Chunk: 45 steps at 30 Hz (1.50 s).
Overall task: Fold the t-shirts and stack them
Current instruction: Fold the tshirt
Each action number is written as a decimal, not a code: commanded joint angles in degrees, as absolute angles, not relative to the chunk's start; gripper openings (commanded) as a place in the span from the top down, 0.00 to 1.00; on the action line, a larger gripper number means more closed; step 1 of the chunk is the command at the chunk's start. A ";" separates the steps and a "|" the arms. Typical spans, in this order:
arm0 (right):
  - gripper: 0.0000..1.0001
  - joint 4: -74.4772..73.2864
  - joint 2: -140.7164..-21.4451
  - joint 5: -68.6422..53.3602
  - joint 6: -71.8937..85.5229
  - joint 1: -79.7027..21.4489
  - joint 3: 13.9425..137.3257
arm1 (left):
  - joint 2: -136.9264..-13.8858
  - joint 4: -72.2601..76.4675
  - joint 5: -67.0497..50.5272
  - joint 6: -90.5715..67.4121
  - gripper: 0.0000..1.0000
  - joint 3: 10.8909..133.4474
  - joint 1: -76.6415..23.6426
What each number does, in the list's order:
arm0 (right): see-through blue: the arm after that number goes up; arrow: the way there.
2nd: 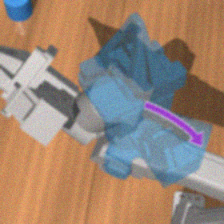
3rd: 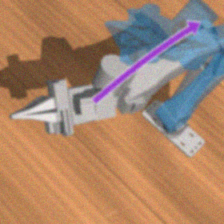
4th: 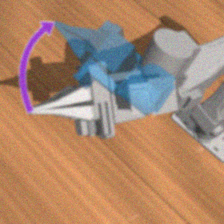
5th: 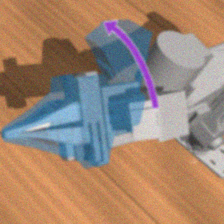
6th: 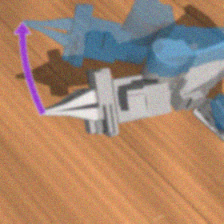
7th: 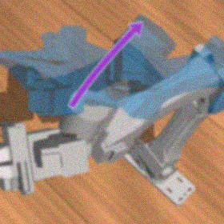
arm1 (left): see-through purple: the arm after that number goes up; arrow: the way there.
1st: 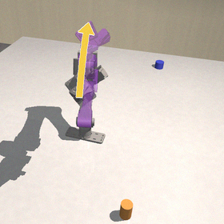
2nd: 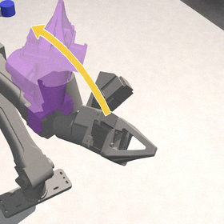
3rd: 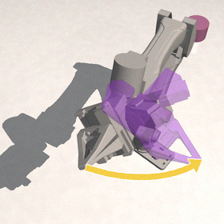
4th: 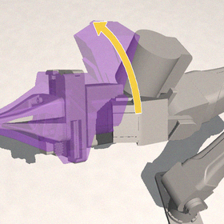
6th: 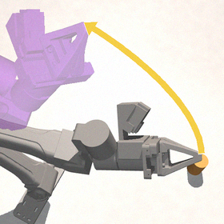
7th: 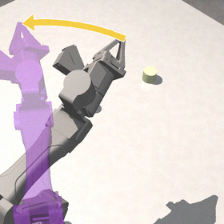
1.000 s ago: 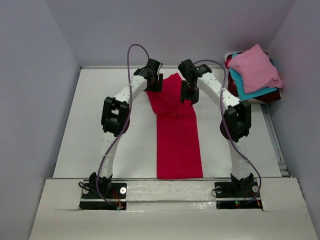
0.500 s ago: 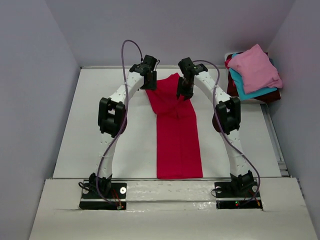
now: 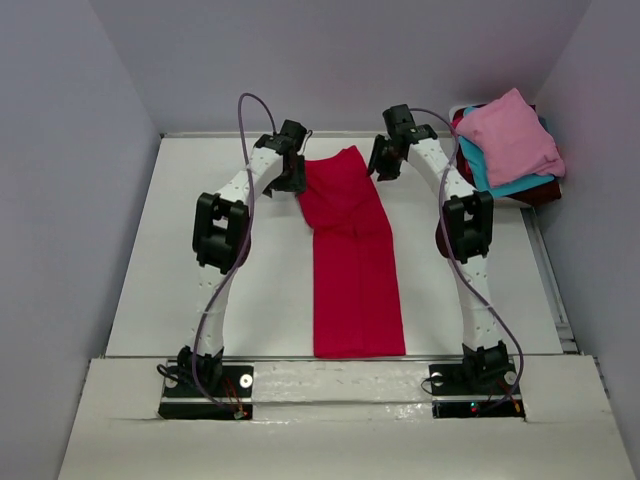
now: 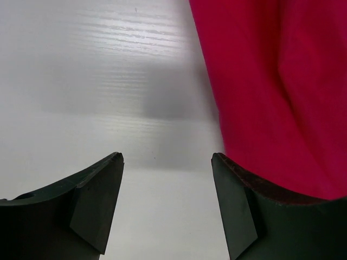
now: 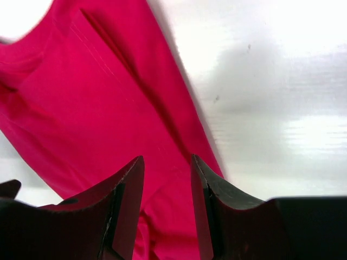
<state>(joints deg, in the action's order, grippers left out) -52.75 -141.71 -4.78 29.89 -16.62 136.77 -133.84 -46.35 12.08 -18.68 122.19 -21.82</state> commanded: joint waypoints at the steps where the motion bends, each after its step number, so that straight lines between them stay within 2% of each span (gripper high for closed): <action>1: 0.54 -43.96 -143.52 -7.47 28.39 -17.05 138.51 | -128.32 -47.20 8.97 -19.25 0.22 121.82 -21.18; 16: 0.54 -34.46 -147.83 -10.02 28.74 -16.00 139.57 | -126.47 -45.88 5.54 -18.63 0.23 118.13 -20.13; 24: 0.54 -34.01 -148.45 -10.46 28.83 -15.47 140.71 | -127.35 -45.88 5.10 -18.63 0.23 118.30 -19.60; 29: 0.61 -34.19 -149.59 -12.83 29.09 -14.94 140.71 | -127.88 -45.70 4.92 -18.72 0.23 118.83 -19.60; 45: 0.60 -33.14 -148.54 -18.10 29.88 -14.41 139.66 | -128.76 -45.88 4.66 -18.98 0.23 119.00 -18.54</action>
